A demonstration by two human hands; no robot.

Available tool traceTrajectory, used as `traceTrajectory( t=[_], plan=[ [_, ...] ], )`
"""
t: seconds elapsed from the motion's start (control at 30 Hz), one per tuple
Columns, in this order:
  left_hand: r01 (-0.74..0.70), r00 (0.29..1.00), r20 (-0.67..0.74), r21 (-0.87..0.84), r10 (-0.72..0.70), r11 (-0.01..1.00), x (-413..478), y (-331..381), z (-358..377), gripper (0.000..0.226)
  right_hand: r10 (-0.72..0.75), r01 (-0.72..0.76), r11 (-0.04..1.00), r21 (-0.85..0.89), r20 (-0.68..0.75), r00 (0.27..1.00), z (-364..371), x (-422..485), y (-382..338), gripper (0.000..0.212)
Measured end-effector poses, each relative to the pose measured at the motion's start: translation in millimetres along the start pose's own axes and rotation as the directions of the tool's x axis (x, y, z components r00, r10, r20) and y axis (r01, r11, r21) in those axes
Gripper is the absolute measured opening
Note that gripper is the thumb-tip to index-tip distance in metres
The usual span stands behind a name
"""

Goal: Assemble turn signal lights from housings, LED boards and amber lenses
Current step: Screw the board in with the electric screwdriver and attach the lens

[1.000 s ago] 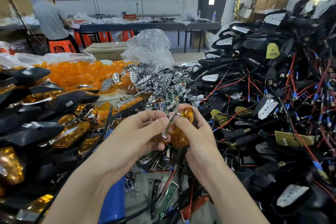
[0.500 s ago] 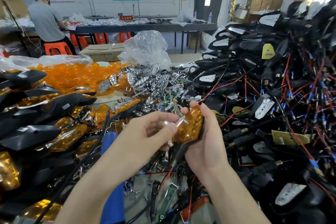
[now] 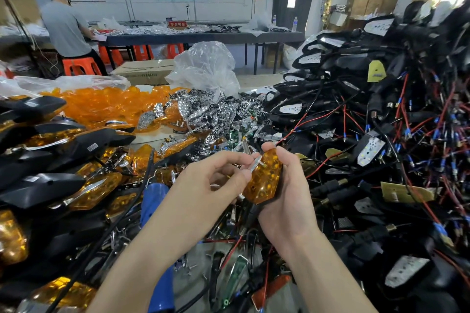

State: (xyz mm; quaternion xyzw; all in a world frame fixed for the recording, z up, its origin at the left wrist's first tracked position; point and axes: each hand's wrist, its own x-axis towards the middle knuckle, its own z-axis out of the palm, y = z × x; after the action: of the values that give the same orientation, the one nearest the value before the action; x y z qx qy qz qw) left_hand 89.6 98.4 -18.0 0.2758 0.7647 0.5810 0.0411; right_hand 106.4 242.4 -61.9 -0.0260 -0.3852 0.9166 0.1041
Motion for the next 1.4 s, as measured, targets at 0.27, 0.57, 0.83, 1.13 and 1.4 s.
traceTrajectory(
  t=[0.27, 0.57, 0.83, 1.13, 1.4],
  plan=[
    [-0.044, 0.999, -0.003, 0.105, 0.045, 0.993, 0, -1, 0, 0.026, -0.01, 0.01, 1.0, -0.023, -0.015, 1.0, 2, -1, 0, 0.023],
    [-0.074, 0.995, -0.053, 0.197, 0.086, 0.978, -1, -1, 2, 0.022, -0.051, 0.05, 0.996, -0.068, -0.022, 0.998, 0, 3, 3, 0.03],
    [-0.038, 0.997, -0.061, 0.22, 0.053, 0.975, 1, -8, 2, 0.017, -0.052, 0.053, 0.998, -0.041, 0.023, 0.998, 0, 4, 6, 0.032],
    [0.007, 1.0, 0.008, 0.144, -0.008, 0.99, 2, -11, 2, 0.015, -0.05, 0.046, 0.995, -0.09, -0.044, 0.998, 1, 3, 4, 0.026],
    [0.033, 0.993, 0.109, 0.08, -0.042, 0.996, 1, -15, 1, 0.02, 0.044, -0.048, 0.998, -0.04, -0.077, 0.996, 2, -2, 5, 0.037]
  ],
)
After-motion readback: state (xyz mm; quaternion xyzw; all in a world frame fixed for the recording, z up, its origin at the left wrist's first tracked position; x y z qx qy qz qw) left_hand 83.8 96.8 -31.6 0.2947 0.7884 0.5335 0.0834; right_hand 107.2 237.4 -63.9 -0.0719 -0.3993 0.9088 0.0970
